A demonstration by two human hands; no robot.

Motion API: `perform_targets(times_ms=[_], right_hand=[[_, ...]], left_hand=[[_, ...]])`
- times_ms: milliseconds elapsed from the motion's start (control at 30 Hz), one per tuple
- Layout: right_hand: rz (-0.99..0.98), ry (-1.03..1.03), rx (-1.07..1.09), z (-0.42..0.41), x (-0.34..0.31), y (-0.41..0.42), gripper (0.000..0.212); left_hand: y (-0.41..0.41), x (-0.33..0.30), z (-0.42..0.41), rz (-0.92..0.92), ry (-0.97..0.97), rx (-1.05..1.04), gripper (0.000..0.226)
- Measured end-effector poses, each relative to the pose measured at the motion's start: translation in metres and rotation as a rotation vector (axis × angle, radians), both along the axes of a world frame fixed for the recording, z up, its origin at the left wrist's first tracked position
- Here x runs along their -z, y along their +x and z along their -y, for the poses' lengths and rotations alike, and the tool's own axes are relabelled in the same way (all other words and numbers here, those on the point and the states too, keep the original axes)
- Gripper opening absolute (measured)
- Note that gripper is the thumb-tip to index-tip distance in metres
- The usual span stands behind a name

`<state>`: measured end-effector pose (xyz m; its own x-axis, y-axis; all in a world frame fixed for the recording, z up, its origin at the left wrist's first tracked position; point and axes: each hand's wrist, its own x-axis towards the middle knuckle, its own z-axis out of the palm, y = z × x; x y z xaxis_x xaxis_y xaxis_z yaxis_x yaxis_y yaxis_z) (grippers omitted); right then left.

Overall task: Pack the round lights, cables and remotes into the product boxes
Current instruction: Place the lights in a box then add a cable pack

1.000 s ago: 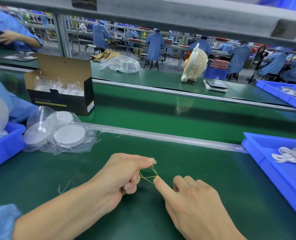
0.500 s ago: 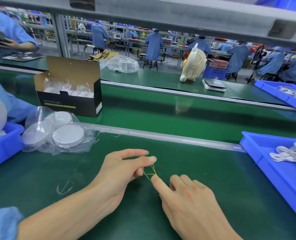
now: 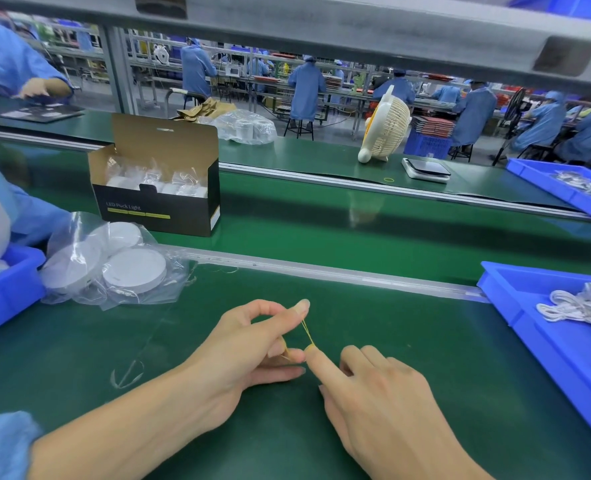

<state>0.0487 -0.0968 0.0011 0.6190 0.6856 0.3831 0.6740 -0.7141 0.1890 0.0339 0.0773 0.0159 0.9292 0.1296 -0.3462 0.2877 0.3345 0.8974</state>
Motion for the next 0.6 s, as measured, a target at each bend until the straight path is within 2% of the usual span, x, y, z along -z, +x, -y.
perform_targets(times_ms=[267,433,600], right_hand=[[0.004,0.029,0.012,0.0036,-0.0013,0.0021,0.053],[0.021,0.056,0.000,0.0015,-0.0005,-0.0015,0.066],[0.031,0.058,0.033,0.0041,-0.0069,-0.0003,0.060]], left_hand=[[0.0008,-0.0038,0.0006,0.008,-0.157,0.026,0.048],[0.0005,-0.0037,0.0018,0.026,-0.248,0.079,0.062],[0.0000,-0.0050,-0.0001,-0.020,-0.132,0.132,0.078]])
